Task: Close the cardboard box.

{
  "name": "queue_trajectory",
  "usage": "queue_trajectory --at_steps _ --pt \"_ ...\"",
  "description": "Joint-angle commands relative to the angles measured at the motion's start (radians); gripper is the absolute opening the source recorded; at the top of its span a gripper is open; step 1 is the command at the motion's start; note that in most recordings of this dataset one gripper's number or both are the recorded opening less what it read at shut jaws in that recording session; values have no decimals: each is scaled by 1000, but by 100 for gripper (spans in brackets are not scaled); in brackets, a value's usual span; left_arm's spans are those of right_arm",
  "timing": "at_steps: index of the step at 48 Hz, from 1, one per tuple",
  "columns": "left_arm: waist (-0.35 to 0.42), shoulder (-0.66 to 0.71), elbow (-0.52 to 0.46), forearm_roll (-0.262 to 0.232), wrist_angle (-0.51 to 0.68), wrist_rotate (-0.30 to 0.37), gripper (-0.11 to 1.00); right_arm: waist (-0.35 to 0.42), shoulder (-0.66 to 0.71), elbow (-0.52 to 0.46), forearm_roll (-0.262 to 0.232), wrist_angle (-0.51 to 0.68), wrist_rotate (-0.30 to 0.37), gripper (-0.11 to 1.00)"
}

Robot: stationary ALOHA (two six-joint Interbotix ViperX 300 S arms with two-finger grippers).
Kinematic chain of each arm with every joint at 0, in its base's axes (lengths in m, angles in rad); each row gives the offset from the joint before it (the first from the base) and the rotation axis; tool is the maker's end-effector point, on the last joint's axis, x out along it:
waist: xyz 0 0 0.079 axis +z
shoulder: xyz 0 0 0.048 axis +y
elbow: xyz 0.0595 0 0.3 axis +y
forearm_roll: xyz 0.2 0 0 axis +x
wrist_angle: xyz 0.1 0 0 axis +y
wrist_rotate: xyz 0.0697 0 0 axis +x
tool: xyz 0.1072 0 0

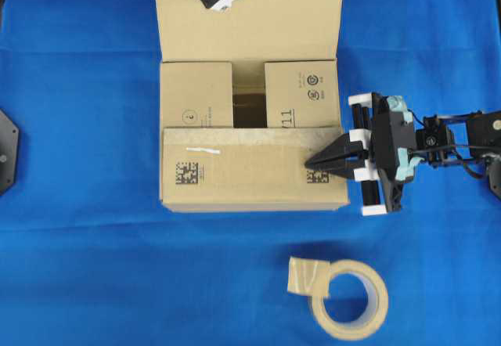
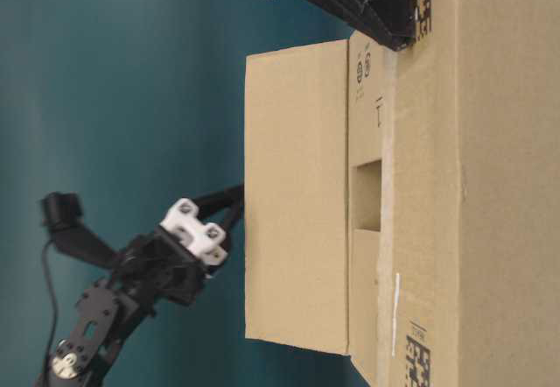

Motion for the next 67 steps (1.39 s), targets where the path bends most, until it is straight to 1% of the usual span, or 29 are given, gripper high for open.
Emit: queue_trajectory --at_steps 1,9,22,27,31,36,47,56,62,67 --pt "-3 2 -37 0 37 0 0 2 -2 -17 -3 -9 -2 0" --pt "-17 2 -38 0 64 -5 0 0 -2 -18 -3 -9 -5 0" --pt "-101 -20 -52 0 67 -5 0 -6 -2 -18 -3 -9 -6 0" --pt "-126 -28 -54 0 94 -6 0 -6 -2 -18 -3 -9 -6 0" --pt "-143 -37 -51 0 126 -20 0 -6 -2 -20 -5 -8 -6 0" --pt "-169 -43 -41 0 160 -55 0 -6 -2 -21 -5 -8 -6 0" --pt "-281 -67 17 -2 178 -98 0 -8 -2 -23 -5 -9 -6 0" --pt "-334 -80 83 -2 167 -149 0 -8 -2 -25 -6 -8 -6 0" --pt "-357 -69 138 -2 127 -190 0 -8 -2 -26 -6 -8 -6 0" --pt "-374 -64 190 -2 61 -230 0 -8 -2 -28 -6 -8 -6 0"
